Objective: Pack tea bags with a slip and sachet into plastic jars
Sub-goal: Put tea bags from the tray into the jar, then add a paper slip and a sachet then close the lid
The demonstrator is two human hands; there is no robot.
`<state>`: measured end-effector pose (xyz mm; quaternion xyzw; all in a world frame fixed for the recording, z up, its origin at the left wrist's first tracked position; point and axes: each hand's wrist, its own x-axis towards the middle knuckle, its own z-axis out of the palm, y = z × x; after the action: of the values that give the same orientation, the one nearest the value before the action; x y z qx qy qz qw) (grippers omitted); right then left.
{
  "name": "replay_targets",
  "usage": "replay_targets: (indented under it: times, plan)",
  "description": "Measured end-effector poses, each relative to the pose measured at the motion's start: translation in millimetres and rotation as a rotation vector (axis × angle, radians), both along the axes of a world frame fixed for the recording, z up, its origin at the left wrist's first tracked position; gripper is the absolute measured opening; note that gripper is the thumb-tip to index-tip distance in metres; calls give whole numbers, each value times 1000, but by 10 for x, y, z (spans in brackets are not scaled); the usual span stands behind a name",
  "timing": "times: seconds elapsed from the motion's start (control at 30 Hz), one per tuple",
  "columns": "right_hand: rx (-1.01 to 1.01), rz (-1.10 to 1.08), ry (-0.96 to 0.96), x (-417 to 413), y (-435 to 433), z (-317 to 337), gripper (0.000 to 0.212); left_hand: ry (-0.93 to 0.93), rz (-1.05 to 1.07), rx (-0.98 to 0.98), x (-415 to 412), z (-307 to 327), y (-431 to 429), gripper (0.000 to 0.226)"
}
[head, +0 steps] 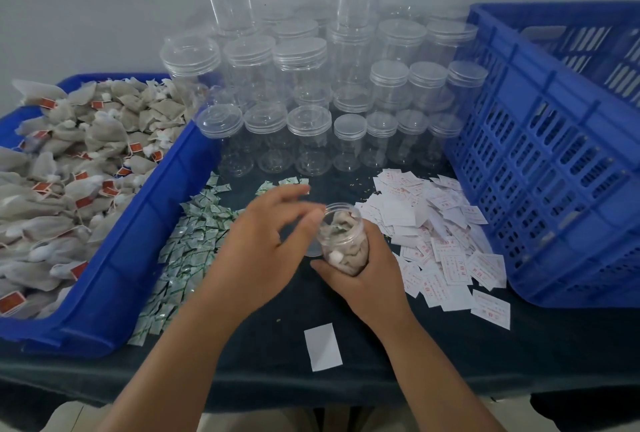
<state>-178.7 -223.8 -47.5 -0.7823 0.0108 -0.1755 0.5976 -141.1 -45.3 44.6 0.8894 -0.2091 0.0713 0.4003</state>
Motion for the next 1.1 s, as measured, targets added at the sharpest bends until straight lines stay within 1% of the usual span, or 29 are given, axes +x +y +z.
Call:
replay_targets:
  times: [0.07,0.1,0.13,0.17,0.2,0.23,0.3,0.37,0.4,0.43,0.5,0.57,0.67,0.73,0.8,0.87,0.9,0.97,1.0,1.07,1.1]
  plan:
    - [50,-115,-25,-6,-10,25,55,-89,146,-128,27,-21,-55,21]
    - [74,-193,-40,-6,-30,33,53,-76,184,-133,39,-41,-89,12]
    - [98,-276,-55,-1,-57,40,53,-35,178,-93,43,-67,-118,7]
    - [125,-355,-71,9,-92,43,53,17,127,0,37,-109,-141,5]
    - [159,-419,-81,20,-130,39,54,64,42,142,16,-156,-154,5]
    - [197,-467,-85,35,-167,30,55,100,-59,298,-25,-204,-162,9]
    - [256,-508,-72,56,-224,5,56,160,-227,553,-144,-331,-139,35]
    - [294,-494,-55,69,-244,-16,54,217,-267,663,-257,-480,-71,56]
    - [295,-480,-48,71,-243,-21,51,239,-258,676,-301,-536,-37,59]
    - [282,-467,-42,72,-238,-23,50,263,-244,667,-326,-573,-10,56]
    - [250,-433,-31,72,-220,-19,48,297,-225,614,-332,-602,20,41]
    - [227,-392,-17,64,-195,-8,47,291,-201,568,-317,-607,22,30]
    - [194,-337,-6,45,-161,4,48,272,-85,495,-267,-635,1,27]
    - [177,-308,5,42,-149,6,51,300,12,348,-202,-616,-31,19]
    - [162,-279,16,44,-142,9,51,334,109,132,-120,-540,-62,11]
    - [139,-249,23,40,-127,14,49,309,202,-60,-38,-442,-71,7]
    - [123,-235,22,37,-119,14,49,281,243,-134,-9,-391,-70,8]
    - [96,-202,17,28,-103,12,51,185,323,-274,29,-288,-77,10]
    - [83,-181,17,24,-95,6,52,102,362,-355,32,-226,-86,9]
    - [52,-134,16,19,-80,-11,53,-145,377,-454,18,-105,-105,10]
    - [38,-108,13,14,-72,-18,53,-311,330,-431,16,-66,-109,12]
